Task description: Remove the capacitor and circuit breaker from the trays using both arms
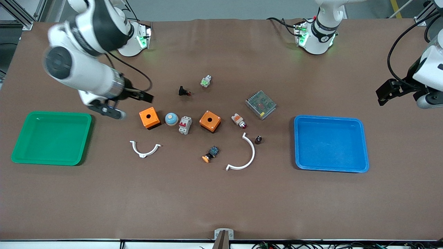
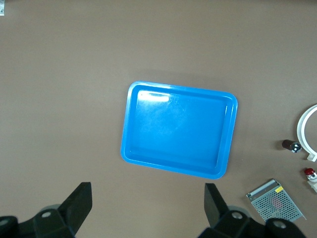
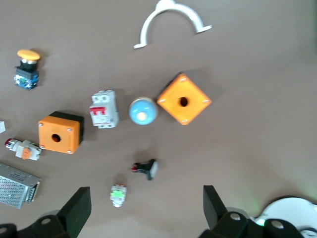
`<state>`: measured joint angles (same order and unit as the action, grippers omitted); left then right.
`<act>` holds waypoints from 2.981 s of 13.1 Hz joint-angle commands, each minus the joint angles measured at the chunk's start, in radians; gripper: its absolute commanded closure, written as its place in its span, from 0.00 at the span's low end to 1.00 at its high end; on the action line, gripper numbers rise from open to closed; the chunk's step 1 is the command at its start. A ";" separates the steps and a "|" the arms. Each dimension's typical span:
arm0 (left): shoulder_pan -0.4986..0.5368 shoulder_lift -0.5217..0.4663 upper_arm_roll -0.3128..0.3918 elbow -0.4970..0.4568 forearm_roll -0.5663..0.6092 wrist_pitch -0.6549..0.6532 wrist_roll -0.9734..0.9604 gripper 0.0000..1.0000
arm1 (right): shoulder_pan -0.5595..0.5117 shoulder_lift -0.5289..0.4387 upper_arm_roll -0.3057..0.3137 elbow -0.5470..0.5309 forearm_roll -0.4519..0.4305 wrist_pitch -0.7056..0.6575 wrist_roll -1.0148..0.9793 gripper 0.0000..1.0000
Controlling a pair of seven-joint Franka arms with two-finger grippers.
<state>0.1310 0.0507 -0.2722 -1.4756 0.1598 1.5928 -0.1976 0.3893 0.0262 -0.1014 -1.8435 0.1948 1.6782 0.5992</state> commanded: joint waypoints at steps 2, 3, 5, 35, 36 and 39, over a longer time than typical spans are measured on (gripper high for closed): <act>-0.086 -0.049 0.105 -0.037 -0.051 -0.025 0.029 0.00 | -0.114 -0.110 0.014 -0.020 -0.103 -0.046 -0.158 0.00; -0.106 -0.058 0.123 -0.051 -0.058 -0.031 0.029 0.00 | -0.159 -0.120 0.014 0.001 -0.112 -0.067 -0.236 0.00; -0.149 -0.075 0.183 -0.058 -0.089 -0.039 0.029 0.00 | -0.232 -0.118 0.014 0.058 -0.124 -0.112 -0.352 0.00; -0.145 -0.051 0.156 -0.066 -0.125 -0.005 0.024 0.00 | -0.331 -0.025 0.017 0.322 -0.173 -0.153 -0.564 0.00; -0.145 -0.048 0.156 -0.066 -0.125 -0.005 0.024 0.00 | -0.332 -0.025 0.015 0.325 -0.172 -0.153 -0.564 0.00; -0.145 -0.045 0.159 -0.066 -0.121 -0.005 0.027 0.00 | -0.333 -0.025 0.017 0.325 -0.170 -0.153 -0.562 0.00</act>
<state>-0.0210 0.0049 -0.1150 -1.5451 0.0486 1.5829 -0.1906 0.0678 -0.0076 -0.0930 -1.5436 0.0335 1.5385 0.0348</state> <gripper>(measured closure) 0.000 0.000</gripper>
